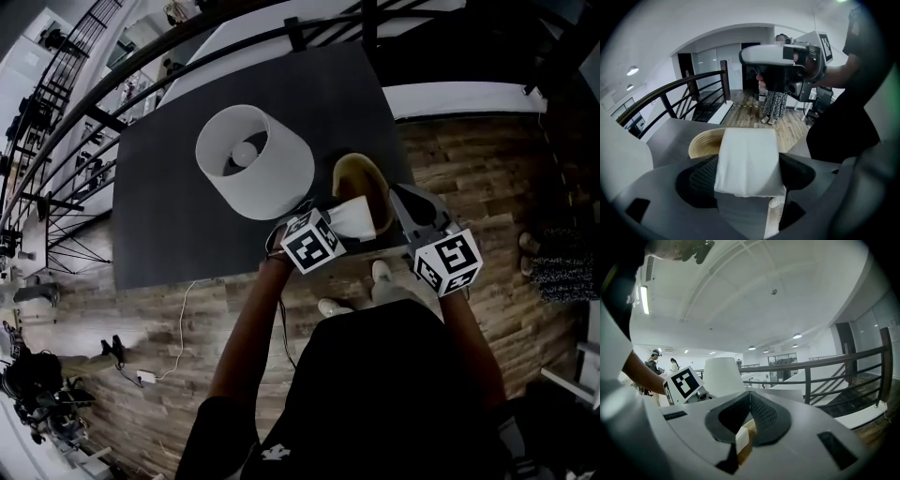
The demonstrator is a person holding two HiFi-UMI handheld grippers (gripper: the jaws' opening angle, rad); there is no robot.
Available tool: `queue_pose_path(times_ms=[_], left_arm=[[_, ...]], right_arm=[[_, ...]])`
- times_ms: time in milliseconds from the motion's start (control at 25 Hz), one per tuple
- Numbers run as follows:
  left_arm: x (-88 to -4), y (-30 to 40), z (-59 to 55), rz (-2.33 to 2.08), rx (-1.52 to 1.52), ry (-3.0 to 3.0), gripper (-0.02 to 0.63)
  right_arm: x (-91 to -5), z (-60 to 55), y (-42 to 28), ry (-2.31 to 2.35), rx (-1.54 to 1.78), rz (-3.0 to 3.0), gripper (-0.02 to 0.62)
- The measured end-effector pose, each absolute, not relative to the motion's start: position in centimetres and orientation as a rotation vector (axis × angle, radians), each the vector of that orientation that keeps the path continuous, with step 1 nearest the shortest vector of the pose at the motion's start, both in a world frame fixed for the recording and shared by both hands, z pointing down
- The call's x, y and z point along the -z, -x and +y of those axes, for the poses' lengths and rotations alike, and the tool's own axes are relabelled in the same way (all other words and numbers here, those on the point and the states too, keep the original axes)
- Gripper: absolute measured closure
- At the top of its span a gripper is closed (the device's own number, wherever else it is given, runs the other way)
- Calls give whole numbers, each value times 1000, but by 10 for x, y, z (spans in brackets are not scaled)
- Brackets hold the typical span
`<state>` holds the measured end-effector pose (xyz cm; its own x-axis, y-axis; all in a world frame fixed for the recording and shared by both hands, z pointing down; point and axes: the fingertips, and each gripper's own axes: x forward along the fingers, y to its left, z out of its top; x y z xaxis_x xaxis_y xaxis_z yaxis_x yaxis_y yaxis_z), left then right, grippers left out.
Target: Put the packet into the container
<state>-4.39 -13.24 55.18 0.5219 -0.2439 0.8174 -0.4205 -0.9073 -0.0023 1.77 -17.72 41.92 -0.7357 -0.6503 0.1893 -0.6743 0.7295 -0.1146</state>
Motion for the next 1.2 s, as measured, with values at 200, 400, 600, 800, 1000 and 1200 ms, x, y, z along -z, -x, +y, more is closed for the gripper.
queue_pose_path(times_ms=[200,400,600,800,1000,1200], left_arm=[[-553,26,-148,-556,-1349,-2565,199],[-560,16,-158,-537,-1395,-2559,199],[-564,8,-175,-560,-1413,-2560,199],[-574,5,-182,-569,-1443,-2531,199],[-582,-1,-190,-568,-1490,-2521,199],[-595,5,-194,-595,-1514,-2478,199]], right_arm=[[-422,-183,-37,-1127,-276,-2776,591],[-427,-185,-47,-1147,-282,-2758,591],[-424,-190,-55,-1145,-267,-2755,591],[-423,-196,-59,-1141,-268,-2755,591],[-423,-203,-64,-1131,-282,-2750,591],[-432,-208,-70,-1135,-289,-2740,591]])
